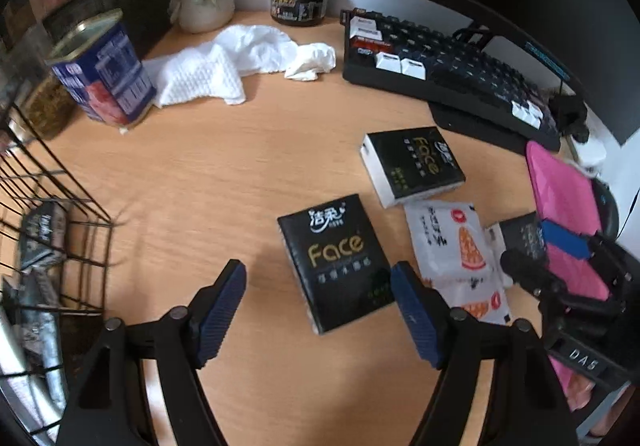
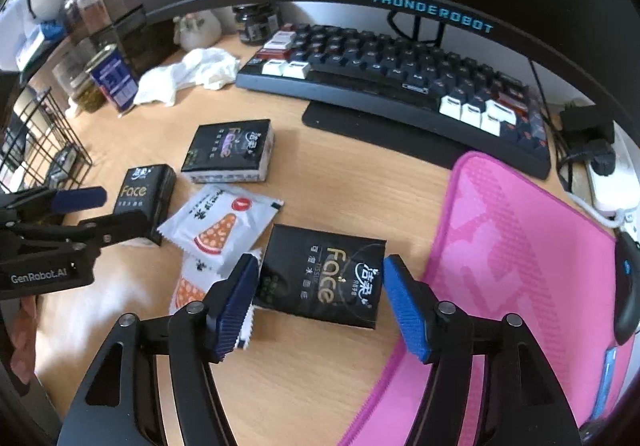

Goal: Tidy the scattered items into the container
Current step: 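Grasp a black Face pack with the left tool while the right tool grasps another, then carry both Face packs over the basket and open both tools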

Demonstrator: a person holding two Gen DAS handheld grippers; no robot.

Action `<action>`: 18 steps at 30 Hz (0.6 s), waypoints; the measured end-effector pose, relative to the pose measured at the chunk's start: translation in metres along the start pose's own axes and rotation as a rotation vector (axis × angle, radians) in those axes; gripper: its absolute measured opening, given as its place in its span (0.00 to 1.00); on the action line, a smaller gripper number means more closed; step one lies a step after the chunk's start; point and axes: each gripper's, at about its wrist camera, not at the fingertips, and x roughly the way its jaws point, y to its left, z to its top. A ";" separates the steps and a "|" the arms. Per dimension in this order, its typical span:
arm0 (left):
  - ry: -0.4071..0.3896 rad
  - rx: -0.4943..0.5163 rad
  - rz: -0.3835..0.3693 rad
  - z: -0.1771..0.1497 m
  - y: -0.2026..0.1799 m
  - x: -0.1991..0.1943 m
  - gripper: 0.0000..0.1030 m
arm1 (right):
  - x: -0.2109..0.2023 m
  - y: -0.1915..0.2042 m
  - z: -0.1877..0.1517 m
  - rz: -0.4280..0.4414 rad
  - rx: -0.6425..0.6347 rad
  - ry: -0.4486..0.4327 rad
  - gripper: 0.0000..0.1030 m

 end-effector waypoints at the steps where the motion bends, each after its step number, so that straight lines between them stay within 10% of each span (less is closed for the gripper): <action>1: 0.002 -0.006 -0.005 0.001 0.001 0.001 0.76 | 0.002 -0.001 0.001 0.002 0.006 0.004 0.62; 10: -0.006 0.071 0.115 0.006 -0.016 0.014 0.76 | 0.015 0.000 0.000 -0.030 -0.004 0.023 0.61; 14: -0.016 0.083 0.111 0.004 -0.019 0.008 0.51 | 0.011 -0.004 -0.002 -0.014 0.010 0.025 0.60; 18: -0.042 0.082 0.096 0.003 -0.018 -0.004 0.51 | -0.001 -0.004 -0.004 -0.017 0.008 0.002 0.60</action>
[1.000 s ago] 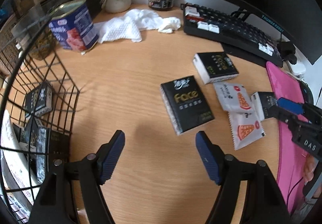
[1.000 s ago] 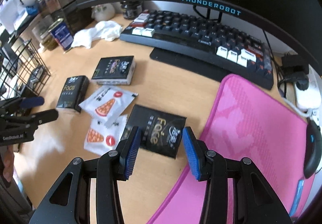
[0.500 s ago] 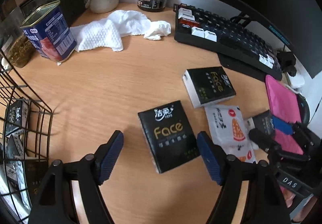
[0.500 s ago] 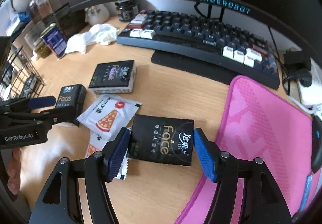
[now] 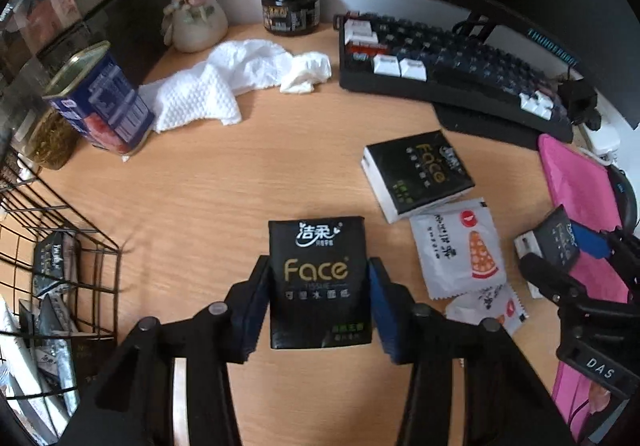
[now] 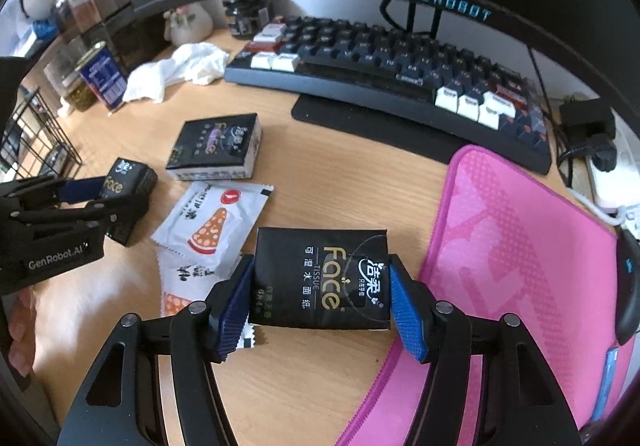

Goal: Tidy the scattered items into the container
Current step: 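Carry both Face packs over the basket and open both tools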

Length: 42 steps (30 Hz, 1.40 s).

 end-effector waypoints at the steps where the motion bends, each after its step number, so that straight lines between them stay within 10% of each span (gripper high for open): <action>1: -0.011 0.000 -0.004 0.000 0.000 -0.005 0.51 | -0.005 0.000 0.000 0.002 0.000 -0.009 0.60; 13: -0.172 0.001 -0.039 -0.008 0.016 -0.102 0.51 | -0.081 0.037 0.010 0.039 -0.048 -0.137 0.60; 23: -0.304 -0.131 0.071 -0.038 0.119 -0.189 0.51 | -0.135 0.168 0.045 0.220 -0.237 -0.244 0.60; 33: -0.238 -0.351 0.149 -0.097 0.250 -0.180 0.51 | -0.118 0.320 0.060 0.394 -0.419 -0.209 0.60; 42: -0.229 -0.353 0.112 -0.093 0.258 -0.161 0.51 | -0.078 0.335 0.052 0.432 -0.436 -0.137 0.60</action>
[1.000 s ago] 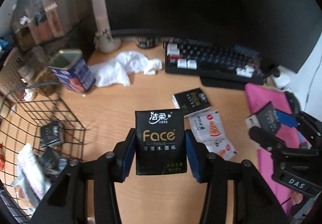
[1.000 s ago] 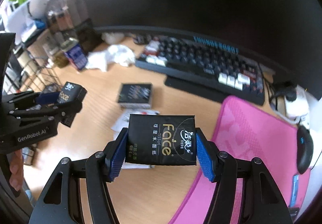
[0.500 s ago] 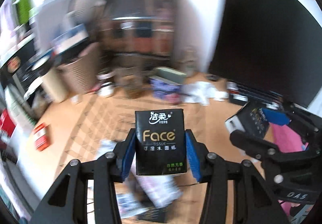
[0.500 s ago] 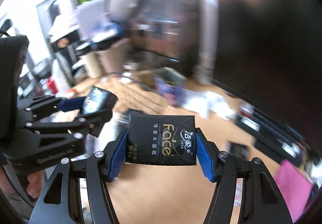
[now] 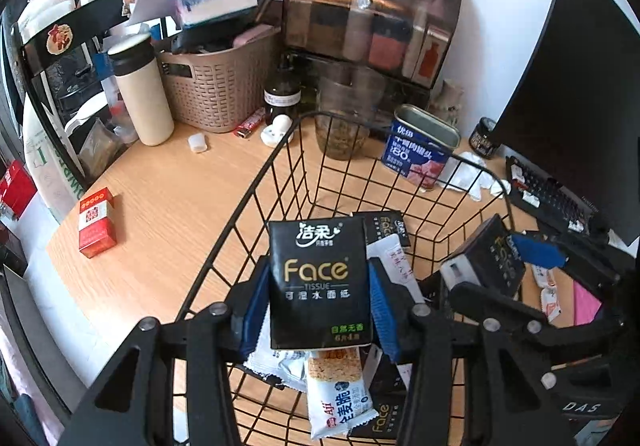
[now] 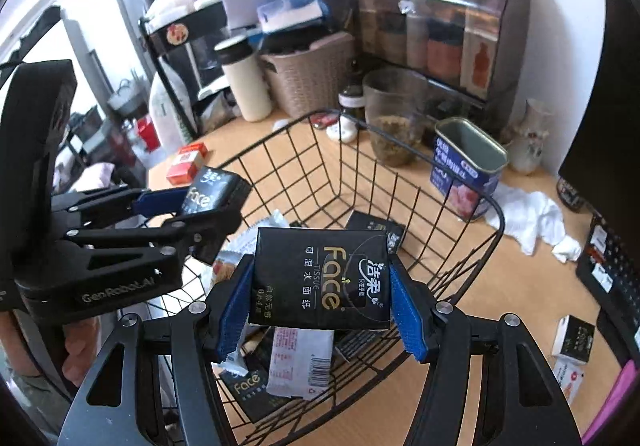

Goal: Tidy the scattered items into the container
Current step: 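Carry both Face packs over the basket and open both tools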

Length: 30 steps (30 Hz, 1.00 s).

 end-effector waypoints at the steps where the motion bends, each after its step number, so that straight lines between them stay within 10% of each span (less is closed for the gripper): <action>1: 0.002 -0.003 0.001 0.000 0.000 0.001 0.51 | 0.001 -0.001 0.000 -0.005 0.002 0.000 0.60; 8: -0.007 0.022 0.027 -0.002 -0.007 -0.001 0.52 | -0.002 -0.002 -0.001 -0.007 -0.004 -0.007 0.61; 12: -0.051 0.036 0.071 -0.001 -0.010 -0.010 0.77 | -0.001 -0.005 -0.002 0.001 0.029 -0.015 0.62; 30: -0.044 0.026 0.029 0.000 -0.009 -0.011 0.77 | -0.009 -0.007 0.000 -0.008 0.038 -0.035 0.62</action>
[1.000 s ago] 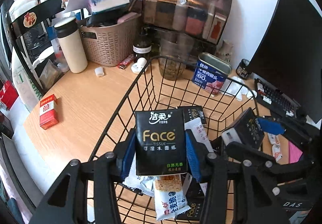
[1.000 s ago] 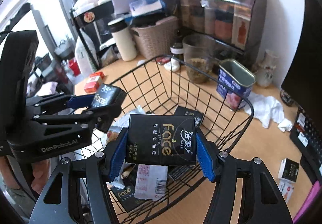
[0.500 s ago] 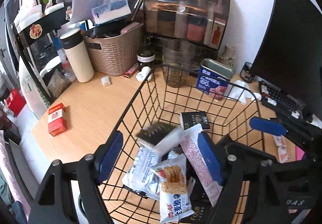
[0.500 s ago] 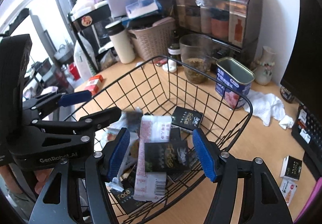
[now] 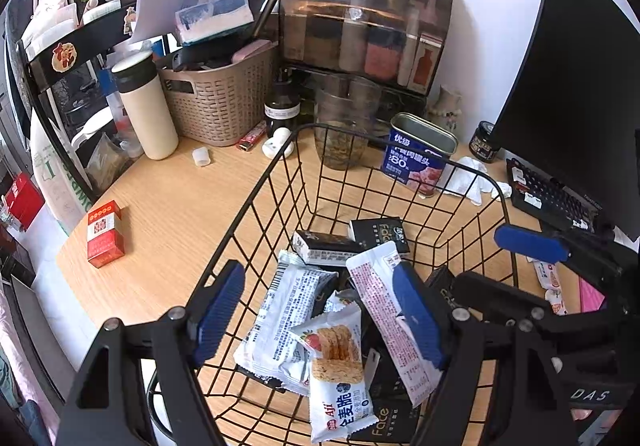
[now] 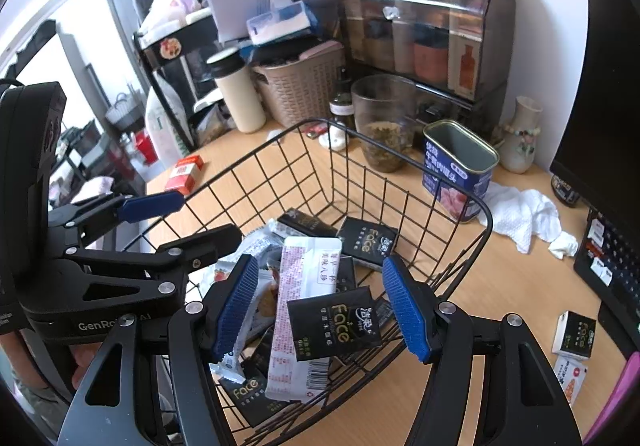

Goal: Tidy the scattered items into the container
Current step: 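Carry both Face packs over the basket and open both tools, then move both tools back from the basket to the remaining desk items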

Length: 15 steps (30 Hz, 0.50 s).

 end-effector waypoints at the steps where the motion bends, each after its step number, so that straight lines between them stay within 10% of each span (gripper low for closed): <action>1: -0.001 0.000 0.000 0.000 0.000 0.000 0.77 | 0.000 0.000 0.000 -0.003 0.000 -0.001 0.62; 15: -0.017 0.008 -0.001 -0.001 -0.004 -0.007 0.77 | -0.002 -0.012 0.004 -0.047 0.033 -0.014 0.62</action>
